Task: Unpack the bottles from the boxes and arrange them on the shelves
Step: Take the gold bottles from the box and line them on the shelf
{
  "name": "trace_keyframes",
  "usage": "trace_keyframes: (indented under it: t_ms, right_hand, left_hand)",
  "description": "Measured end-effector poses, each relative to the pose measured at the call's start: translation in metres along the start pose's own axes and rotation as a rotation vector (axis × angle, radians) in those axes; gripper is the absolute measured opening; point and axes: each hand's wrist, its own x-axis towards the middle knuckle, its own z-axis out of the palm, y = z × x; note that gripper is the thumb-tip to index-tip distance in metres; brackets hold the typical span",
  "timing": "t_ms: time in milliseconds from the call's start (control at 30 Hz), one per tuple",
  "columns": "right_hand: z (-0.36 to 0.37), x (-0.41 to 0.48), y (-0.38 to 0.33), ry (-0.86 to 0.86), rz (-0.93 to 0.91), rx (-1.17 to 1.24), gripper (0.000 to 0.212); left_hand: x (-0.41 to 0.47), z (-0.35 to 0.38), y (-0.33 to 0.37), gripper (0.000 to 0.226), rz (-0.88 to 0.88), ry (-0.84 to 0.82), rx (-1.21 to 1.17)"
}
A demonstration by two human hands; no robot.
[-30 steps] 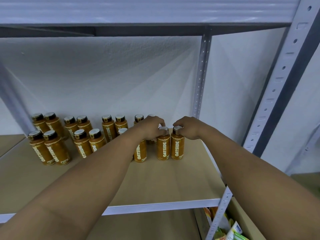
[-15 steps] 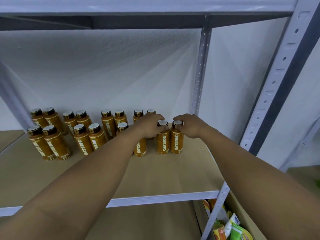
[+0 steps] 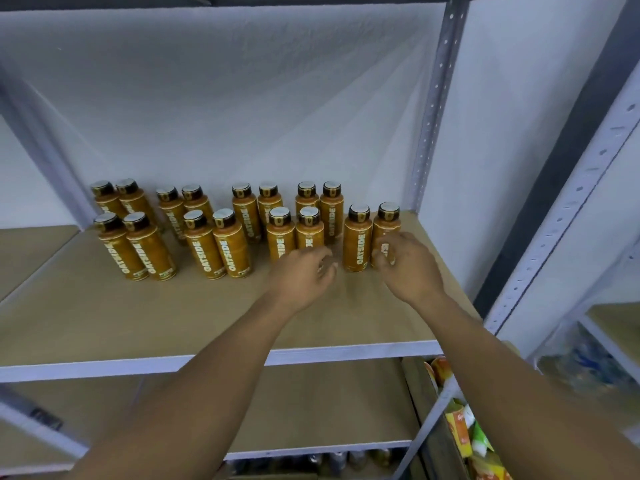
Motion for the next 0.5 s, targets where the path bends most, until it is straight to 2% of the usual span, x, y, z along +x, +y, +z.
trace_keyframes:
  t_ms: [267,400,500]
  right_hand:
    - [0.066,-0.070,-0.056,-0.208,0.001,-0.141,0.033]
    - [0.094,-0.107,-0.087,-0.124,-0.083,-0.176,0.024]
    - [0.116,-0.140,-0.106,0.056,-0.179,-0.148,0.021]
  left_hand:
    - [-0.067,0.009,-0.063,0.038,-0.018,-0.092,0.161]
    - [-0.111,0.011,-0.096,0.042,0.094,-0.005,0.170]
    - [-0.146,0.012,-0.122,0.040,0.174,0.138,0.098]
